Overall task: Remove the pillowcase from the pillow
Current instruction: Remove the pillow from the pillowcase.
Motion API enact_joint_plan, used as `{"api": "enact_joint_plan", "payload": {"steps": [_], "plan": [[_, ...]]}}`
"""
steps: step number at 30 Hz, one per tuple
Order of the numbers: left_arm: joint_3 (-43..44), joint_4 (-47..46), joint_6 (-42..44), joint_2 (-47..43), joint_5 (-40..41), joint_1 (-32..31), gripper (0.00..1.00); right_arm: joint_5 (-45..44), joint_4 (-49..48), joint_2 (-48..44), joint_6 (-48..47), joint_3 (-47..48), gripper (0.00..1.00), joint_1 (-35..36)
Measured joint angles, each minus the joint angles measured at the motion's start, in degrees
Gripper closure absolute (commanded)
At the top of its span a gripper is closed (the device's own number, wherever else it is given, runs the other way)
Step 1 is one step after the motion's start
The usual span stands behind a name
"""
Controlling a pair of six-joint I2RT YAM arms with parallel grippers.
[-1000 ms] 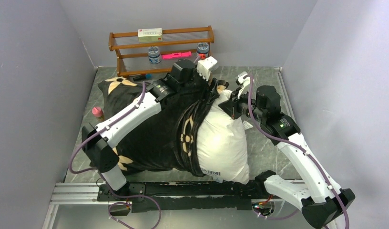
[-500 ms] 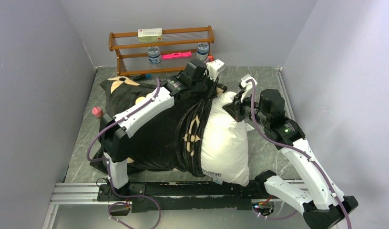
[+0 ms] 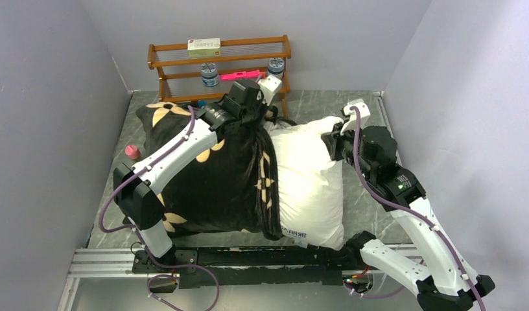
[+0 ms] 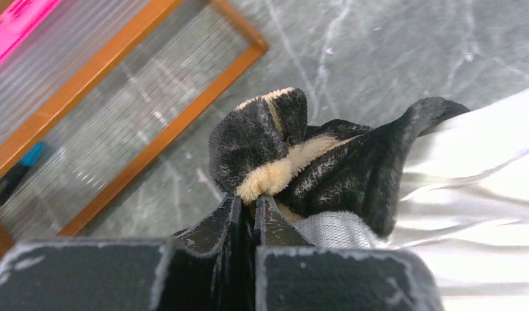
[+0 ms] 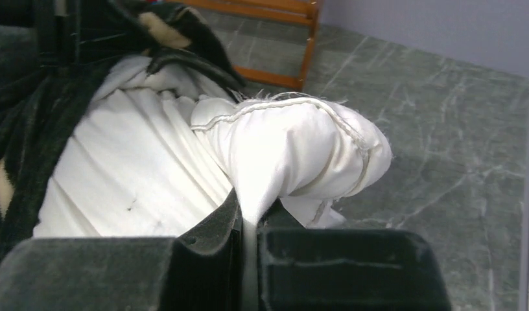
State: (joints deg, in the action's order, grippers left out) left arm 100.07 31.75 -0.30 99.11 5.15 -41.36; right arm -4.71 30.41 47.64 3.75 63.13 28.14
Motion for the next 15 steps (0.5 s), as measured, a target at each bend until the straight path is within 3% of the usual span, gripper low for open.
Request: {"api": "enact_joint_plan", "payload": {"steps": [15], "plan": [[-2.36,2.73,1.57,-1.75,6.51,7.04,0.95,-16.31,4.11,4.96,4.46,6.91,1.00,1.11]]}}
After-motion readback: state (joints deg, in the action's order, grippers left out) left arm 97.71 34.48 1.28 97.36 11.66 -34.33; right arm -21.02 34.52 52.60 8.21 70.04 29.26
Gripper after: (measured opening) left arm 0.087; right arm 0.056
